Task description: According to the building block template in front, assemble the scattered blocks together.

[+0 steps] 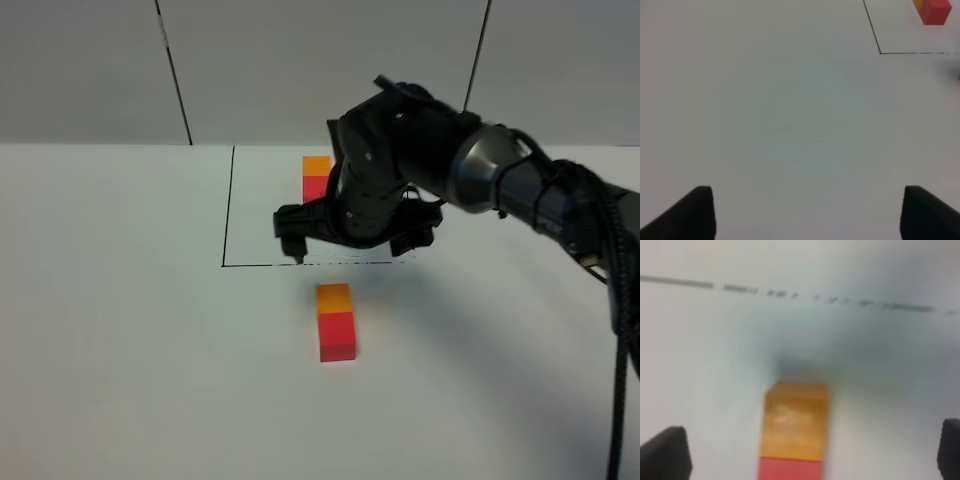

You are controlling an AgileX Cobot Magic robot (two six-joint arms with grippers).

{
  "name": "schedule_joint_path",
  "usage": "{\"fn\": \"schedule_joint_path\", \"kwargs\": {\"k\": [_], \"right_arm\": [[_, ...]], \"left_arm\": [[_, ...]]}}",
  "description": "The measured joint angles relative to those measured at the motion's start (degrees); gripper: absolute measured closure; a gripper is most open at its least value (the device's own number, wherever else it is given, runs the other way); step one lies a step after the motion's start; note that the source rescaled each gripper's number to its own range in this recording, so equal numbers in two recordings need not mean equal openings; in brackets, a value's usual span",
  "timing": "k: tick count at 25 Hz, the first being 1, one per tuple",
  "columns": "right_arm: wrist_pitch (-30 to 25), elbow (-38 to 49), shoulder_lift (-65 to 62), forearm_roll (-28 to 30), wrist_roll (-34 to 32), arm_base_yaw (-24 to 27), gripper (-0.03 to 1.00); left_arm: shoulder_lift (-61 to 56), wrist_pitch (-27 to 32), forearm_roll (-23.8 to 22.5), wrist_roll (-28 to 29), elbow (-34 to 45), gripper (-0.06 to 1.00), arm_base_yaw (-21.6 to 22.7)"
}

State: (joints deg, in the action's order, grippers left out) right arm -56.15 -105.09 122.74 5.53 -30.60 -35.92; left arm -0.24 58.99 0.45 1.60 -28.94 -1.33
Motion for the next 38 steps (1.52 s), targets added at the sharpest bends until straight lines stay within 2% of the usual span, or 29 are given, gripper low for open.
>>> {"fn": "schedule_joint_path", "kwargs": {"k": [2,5,10,13,18,21,25,29,32,38], "right_arm": [[-1.7,0.0,-2.6,0.9,2.0,3.1,-0.03],[-4.6,0.0,-6.0,0.7,6.5,10.4,-0.03],[-11.5,0.0,-10.9,-1.9,13.9,26.0,-0.03],[-12.7,0.4,-13.3,-2.4,16.6,33.9,-0.03],[-13.0,8.2,-21.3,-2.8,18.3,42.4,-0.03],[-13.0,17.7,-28.3,-2.9,18.8,46.1,-0.03],[-11.1,31.4,-40.2,-2.8,18.4,49.2,-0.03],[-7.9,43.8,-53.1,-3.0,17.9,49.4,-0.03],[-5.6,51.5,-61.4,-3.4,17.7,48.2,-0.02],[-4.0,60.5,-76.5,-2.4,17.7,43.2,-0.01]], "left_arm": [[0.0,0.0,0.0,0.0,0.0,0.23,0.0],[0.0,0.0,0.0,0.0,0.0,0.23,0.0],[0.0,0.0,0.0,0.0,0.0,0.23,0.0],[0.0,0.0,0.0,0.0,0.0,0.23,0.0],[0.0,0.0,0.0,0.0,0.0,0.23,0.0],[0.0,0.0,0.0,0.0,0.0,0.23,0.0],[0.0,0.0,0.0,0.0,0.0,0.23,0.0],[0.0,0.0,0.0,0.0,0.0,0.23,0.0],[0.0,0.0,0.0,0.0,0.0,0.23,0.0],[0.0,0.0,0.0,0.0,0.0,0.23,0.0]]}}
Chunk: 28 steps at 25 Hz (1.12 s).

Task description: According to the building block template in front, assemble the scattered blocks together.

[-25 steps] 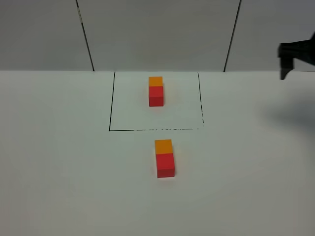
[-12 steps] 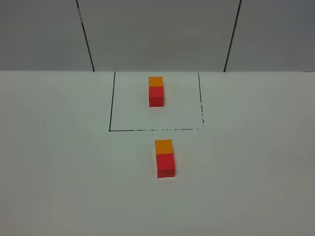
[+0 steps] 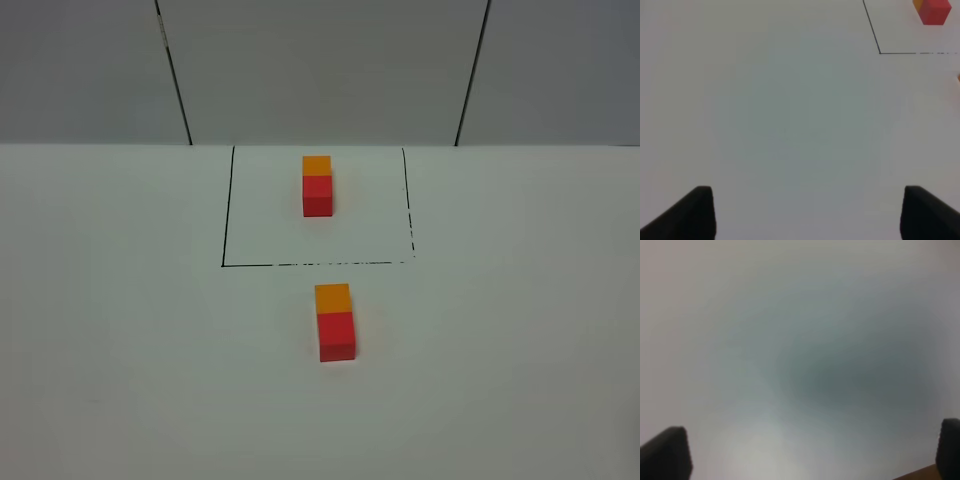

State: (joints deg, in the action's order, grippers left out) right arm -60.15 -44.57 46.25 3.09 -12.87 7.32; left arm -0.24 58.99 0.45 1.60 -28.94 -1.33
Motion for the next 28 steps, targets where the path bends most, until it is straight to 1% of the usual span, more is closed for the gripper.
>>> {"fn": "schedule_joint_path", "kwargs": {"k": [6,10,14,20,28], "right_arm": [[-0.1,6.0,-12.7,1.6,0.0,-3.4,0.01],[0.0,10.0,-20.1,1.9,0.1,-3.7,0.03],[1.0,13.6,-26.3,1.6,1.2,-3.7,0.09],[1.5,14.4,-32.3,-0.1,5.9,-3.7,0.19],[0.9,15.9,-38.2,-0.3,7.1,-3.7,0.2]], "left_arm": [[0.0,0.0,0.0,0.0,0.0,0.23,0.0],[0.0,0.0,0.0,0.0,0.0,0.23,0.0],[0.0,0.0,0.0,0.0,0.0,0.23,0.0],[0.0,0.0,0.0,0.0,0.0,0.23,0.0],[0.0,0.0,0.0,0.0,0.0,0.23,0.0]]}}
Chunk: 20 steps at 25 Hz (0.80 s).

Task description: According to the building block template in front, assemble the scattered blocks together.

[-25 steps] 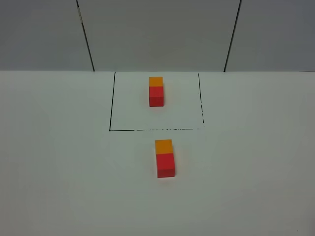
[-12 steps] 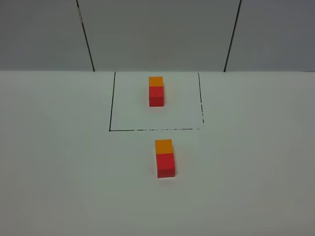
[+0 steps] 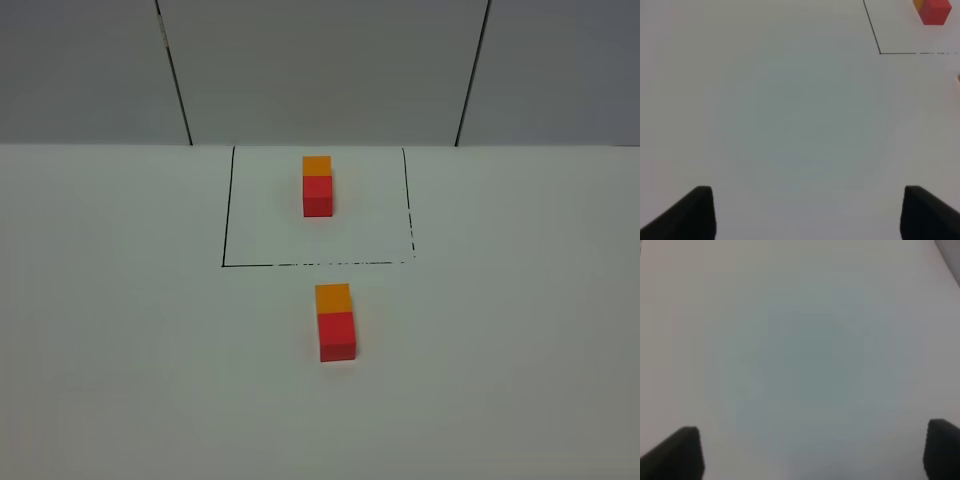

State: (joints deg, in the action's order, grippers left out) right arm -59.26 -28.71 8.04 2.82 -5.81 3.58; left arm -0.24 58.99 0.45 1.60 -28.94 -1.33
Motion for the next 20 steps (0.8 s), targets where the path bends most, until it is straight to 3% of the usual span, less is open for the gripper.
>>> {"fn": "schedule_joint_path", "kwargs": {"k": [20], "right_arm": [[-0.4,0.5,-5.0,0.7,-1.0,-2.2,0.21]], "left_arm": [[0.0,0.0,0.0,0.0,0.0,0.23,0.0]]}}
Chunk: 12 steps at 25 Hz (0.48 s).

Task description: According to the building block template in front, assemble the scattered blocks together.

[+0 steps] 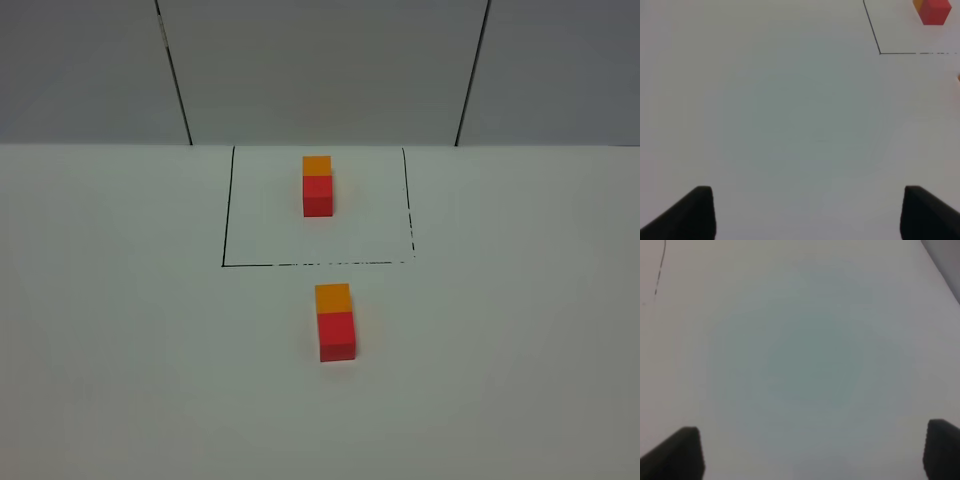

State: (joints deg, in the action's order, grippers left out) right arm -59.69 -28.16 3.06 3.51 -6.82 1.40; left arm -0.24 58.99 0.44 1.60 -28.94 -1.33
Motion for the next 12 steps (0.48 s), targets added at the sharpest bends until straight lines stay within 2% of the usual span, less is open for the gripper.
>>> {"fn": "schedule_joint_path", "kwargs": {"k": [12], "right_arm": [[0.0,0.0,0.0,1.3,-1.6,0.2,0.21]], "left_arm": [[0.0,0.0,0.0,0.0,0.0,0.23,0.0]]}}
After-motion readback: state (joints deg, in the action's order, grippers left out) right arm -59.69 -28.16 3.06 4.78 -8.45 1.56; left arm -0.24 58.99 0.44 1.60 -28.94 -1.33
